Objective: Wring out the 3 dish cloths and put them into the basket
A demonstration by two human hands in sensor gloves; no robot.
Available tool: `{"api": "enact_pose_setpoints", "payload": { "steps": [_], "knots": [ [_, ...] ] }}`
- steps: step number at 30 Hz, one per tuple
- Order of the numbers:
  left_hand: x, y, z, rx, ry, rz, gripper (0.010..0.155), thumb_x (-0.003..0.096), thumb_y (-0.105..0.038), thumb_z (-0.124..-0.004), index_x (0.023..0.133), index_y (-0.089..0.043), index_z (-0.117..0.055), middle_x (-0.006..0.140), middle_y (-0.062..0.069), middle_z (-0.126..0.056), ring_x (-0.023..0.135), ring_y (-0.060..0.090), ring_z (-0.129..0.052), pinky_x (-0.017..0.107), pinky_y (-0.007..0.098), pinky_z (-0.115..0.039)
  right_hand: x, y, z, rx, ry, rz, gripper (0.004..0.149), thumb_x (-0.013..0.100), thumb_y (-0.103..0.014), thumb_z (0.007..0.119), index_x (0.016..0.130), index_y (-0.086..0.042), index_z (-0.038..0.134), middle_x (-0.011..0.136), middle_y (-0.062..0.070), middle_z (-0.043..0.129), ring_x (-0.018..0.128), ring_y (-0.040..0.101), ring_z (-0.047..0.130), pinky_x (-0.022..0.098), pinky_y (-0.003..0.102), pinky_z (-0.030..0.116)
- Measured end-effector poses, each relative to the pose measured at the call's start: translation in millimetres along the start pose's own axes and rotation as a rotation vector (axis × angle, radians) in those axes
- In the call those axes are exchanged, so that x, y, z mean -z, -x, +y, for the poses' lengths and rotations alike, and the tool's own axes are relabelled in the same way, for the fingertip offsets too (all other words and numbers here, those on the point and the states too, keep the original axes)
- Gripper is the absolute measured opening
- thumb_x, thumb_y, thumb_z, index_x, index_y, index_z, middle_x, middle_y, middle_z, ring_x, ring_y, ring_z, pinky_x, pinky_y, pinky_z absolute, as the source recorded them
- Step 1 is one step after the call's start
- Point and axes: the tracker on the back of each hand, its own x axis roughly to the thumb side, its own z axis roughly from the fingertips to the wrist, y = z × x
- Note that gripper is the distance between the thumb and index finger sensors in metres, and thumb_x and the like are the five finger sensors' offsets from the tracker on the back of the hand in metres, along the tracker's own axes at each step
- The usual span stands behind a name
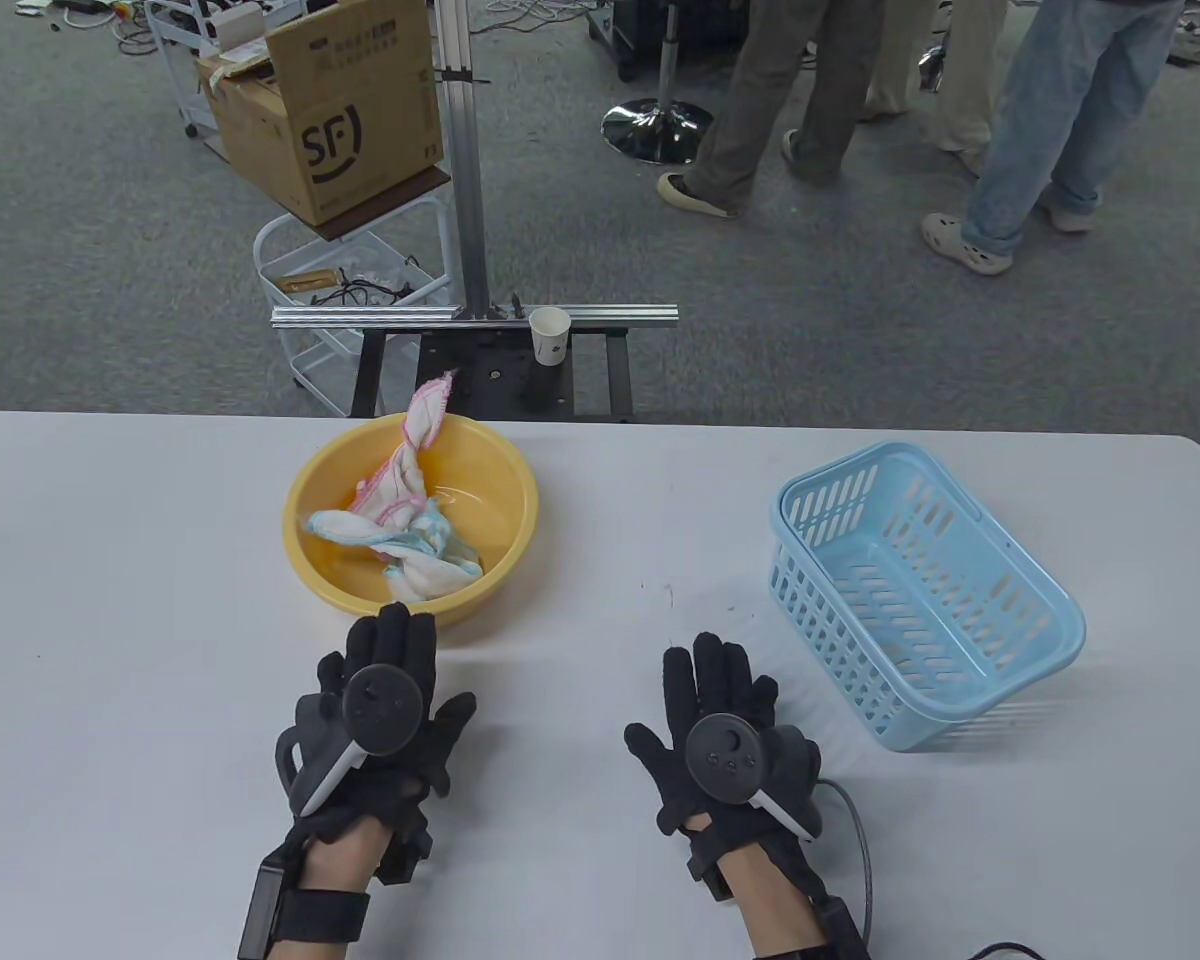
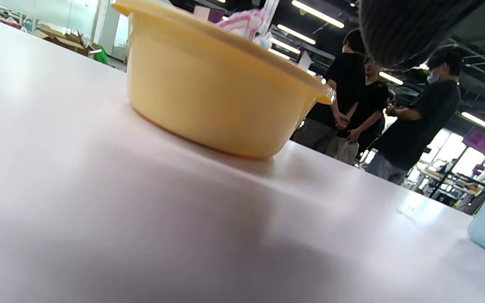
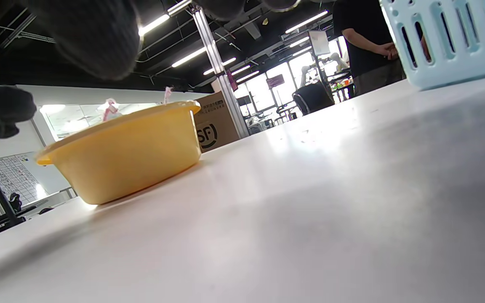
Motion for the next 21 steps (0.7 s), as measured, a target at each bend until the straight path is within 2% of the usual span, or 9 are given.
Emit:
{"api": "enact_pose_setpoints", "payload": {
  "steps": [5, 10, 15, 21],
  "knots": [
    [19, -12, 34, 0.048, -0.024, 0.013, 0.093, 0.0438, -0.063, -0.076, 0.112, -0.041, -0.017, 0.117, -0.017, -0.005, 0.115, 0.019, -0.006, 0.082, 0.058, -0.015, -1, -1, -2, 0.012, 0.015, -0.009, 0.084, 0.054, -0.061, 0.07, 0.11, -0.016, 0.028, 0.115, 0.022, 0.021, 0.106, 0.051, 0.022, 0.069, 0.076, 0.029],
    [48, -20, 60, 0.206, -0.018, 0.042, 0.092, 0.0438, -0.063, -0.076, 0.112, -0.04, -0.017, 0.117, -0.016, -0.006, 0.115, 0.019, -0.008, 0.083, 0.056, -0.018, -2, -1, -1, 0.043, 0.014, -0.006, 0.083, 0.054, -0.061, 0.07, 0.11, -0.016, 0.028, 0.115, 0.022, 0.021, 0.106, 0.052, 0.022, 0.069, 0.076, 0.029],
    [79, -20, 75, 0.218, -0.008, 0.09, 0.092, 0.0446, -0.059, -0.078, 0.111, -0.041, -0.017, 0.117, -0.016, -0.011, 0.115, 0.019, -0.011, 0.084, 0.053, -0.02, -2, 0, -2, 0.049, 0.015, -0.001, 0.083, 0.054, -0.061, 0.07, 0.11, -0.016, 0.028, 0.115, 0.022, 0.021, 0.106, 0.052, 0.023, 0.069, 0.075, 0.029],
    [118, -19, 84, 0.295, 0.032, 0.15, 0.085, 0.0464, -0.05, -0.082, 0.111, -0.043, -0.027, 0.117, -0.016, -0.021, 0.115, 0.021, -0.026, 0.084, 0.052, -0.029, -2, 2, -1, 0.075, 0.0, 0.014, 0.083, 0.054, -0.06, 0.071, 0.11, -0.015, 0.028, 0.116, 0.022, 0.022, 0.106, 0.052, 0.024, 0.069, 0.075, 0.03]
  ]
}}
